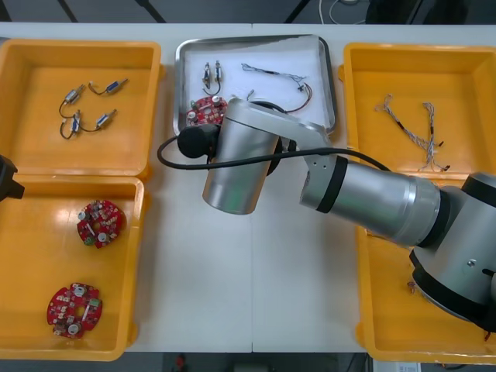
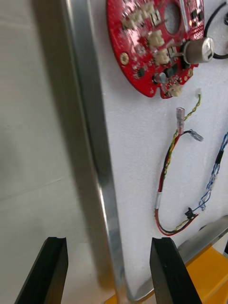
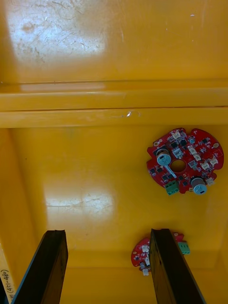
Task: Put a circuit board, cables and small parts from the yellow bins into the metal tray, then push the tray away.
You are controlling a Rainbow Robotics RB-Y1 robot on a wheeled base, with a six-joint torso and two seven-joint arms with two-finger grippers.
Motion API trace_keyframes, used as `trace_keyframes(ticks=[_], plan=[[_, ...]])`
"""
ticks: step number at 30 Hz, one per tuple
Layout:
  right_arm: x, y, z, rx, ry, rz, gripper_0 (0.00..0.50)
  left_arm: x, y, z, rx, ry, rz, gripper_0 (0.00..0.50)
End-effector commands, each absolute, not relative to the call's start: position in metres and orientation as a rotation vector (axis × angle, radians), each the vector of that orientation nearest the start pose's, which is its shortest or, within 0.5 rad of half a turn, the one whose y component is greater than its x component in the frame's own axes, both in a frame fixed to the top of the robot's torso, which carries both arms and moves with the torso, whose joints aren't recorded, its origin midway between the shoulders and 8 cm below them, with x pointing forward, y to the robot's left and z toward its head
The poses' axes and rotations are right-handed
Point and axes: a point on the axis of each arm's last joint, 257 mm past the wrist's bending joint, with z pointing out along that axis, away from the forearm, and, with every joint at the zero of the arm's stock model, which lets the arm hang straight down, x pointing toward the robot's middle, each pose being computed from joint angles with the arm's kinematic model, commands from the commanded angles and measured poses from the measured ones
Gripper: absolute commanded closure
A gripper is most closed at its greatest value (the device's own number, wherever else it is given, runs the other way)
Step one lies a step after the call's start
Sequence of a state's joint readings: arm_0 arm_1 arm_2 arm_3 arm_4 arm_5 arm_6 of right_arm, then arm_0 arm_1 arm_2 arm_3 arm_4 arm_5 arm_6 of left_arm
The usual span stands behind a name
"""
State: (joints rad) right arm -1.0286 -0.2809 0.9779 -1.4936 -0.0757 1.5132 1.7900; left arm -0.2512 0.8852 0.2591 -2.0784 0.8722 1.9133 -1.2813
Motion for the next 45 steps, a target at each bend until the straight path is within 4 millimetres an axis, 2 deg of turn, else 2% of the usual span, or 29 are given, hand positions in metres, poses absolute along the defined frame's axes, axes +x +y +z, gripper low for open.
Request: trace_keyframes(ticks=[1,10,12,16,22,29,35,38,45], plan=[[0.523,0.01,-0.173,-1.529,1.772,-0.797,0.0,0.386,0.403,-0.146,-0.116,2.694,0.084,0.0],[0.465,0.001,-0.177,-1.495,1.905,-0.647,0.0,0.386,0.403,-0.146,-0.116,2.694,0.084,0.0],[0.449,-0.005,-0.174,-1.464,1.965,-0.597,0.0,0.386,0.403,-0.146,-0.116,2.694,0.084,0.0],[0.431,-0.011,-0.162,-1.397,2.025,-0.515,0.0,0.386,0.403,-0.146,-0.116,2.694,0.084,0.0],[0.424,-0.015,-0.137,-1.239,2.039,-0.375,0.0,0.386,0.403,-0.146,-0.116,2.694,0.084,0.0],[0.414,-0.034,-0.136,-0.983,2.169,-0.161,0.0,0.386,0.403,-0.146,-0.116,2.694,0.084,0.0],[0.415,-0.072,-0.136,-0.784,2.239,-0.129,0.0,0.386,0.403,-0.146,-0.116,2.694,0.084,0.0],[0.416,-0.098,-0.135,-0.656,2.269,-0.115,0.0,0.386,0.403,-0.146,-0.116,2.694,0.084,0.0],[0.413,-0.137,-0.128,-0.434,2.32,-0.022,0.0,0.386,0.403,-0.146,-0.116,2.694,0.084,0.0]])
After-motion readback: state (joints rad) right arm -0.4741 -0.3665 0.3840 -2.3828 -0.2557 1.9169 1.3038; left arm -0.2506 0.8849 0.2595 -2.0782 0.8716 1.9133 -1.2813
